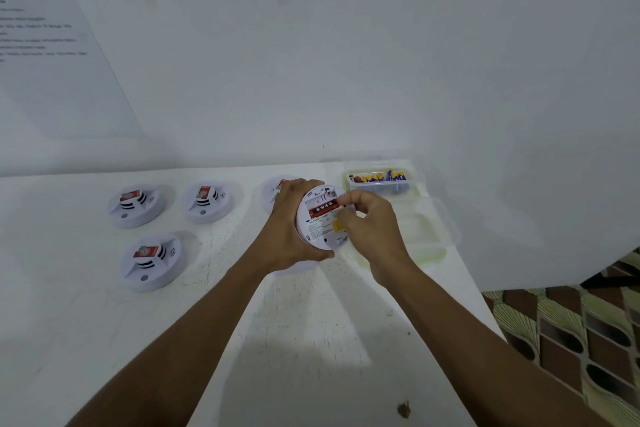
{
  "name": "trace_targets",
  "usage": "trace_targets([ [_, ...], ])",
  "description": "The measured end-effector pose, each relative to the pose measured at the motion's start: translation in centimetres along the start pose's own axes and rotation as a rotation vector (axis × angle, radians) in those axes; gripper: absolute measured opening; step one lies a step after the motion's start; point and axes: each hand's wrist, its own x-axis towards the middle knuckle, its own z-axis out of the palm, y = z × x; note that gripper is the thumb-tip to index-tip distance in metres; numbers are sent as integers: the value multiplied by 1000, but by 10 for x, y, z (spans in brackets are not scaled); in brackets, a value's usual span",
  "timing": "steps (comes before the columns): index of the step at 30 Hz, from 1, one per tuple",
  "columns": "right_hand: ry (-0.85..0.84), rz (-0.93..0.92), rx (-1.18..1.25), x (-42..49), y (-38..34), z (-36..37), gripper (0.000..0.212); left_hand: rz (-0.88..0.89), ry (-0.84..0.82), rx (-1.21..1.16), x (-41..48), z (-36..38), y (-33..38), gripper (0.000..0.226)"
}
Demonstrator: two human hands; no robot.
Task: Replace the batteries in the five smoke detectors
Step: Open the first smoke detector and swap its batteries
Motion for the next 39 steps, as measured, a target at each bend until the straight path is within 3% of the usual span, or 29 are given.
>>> trace_targets([
  [4,13,-23,72,-2,-2,0,15,64,74,200,3,-10,0,109],
  [9,138,-262,-56,-2,-3,2,11,85,25,68,11,-8,-13,64],
  [13,165,-340,-94,1,-6,3,14,67,-3,92,20,-2,-26,73],
  [20,145,-381,48,20,-11,-35,12,275,164,191,26,-1,-1,99],
  [25,18,-249,-234,47,7,-90,10,282,162,156,24,-6,-6,100],
  [30,-216,-138,-612,61,24,-93,10,270,153,163,25,-3,-7,99],
  [39,-375,-61,-804,74,36,-80,10,243,165,168,30,-9,-7,100],
])
